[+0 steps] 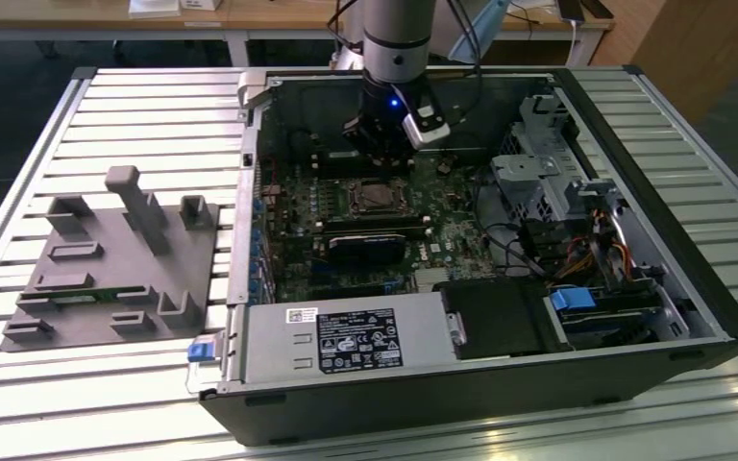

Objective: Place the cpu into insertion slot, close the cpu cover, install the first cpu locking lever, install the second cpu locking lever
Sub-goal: 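Install the first cpu locking lever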

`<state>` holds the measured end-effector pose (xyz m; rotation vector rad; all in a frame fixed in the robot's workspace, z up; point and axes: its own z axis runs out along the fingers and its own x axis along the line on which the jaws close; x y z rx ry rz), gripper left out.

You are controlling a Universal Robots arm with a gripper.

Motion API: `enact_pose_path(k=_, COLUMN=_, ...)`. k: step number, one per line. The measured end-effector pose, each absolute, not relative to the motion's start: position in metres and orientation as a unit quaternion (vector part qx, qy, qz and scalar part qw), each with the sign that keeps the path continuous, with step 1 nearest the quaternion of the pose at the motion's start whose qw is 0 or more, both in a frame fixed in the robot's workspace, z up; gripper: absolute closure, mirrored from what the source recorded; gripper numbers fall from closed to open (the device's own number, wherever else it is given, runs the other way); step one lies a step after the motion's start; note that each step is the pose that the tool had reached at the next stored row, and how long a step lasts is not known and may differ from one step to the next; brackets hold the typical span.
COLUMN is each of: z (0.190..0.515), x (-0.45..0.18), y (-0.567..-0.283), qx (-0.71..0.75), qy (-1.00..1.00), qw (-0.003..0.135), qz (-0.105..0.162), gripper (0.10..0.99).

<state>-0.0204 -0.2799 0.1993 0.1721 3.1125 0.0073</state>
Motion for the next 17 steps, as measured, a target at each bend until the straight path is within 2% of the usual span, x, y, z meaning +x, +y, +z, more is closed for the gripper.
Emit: enact_pose_path(k=17, z=0.1967, x=-0.0195, y=-0.2796, qx=0.055, qy=0.998, qw=0.012, qz=0.012, gripper=0.98)
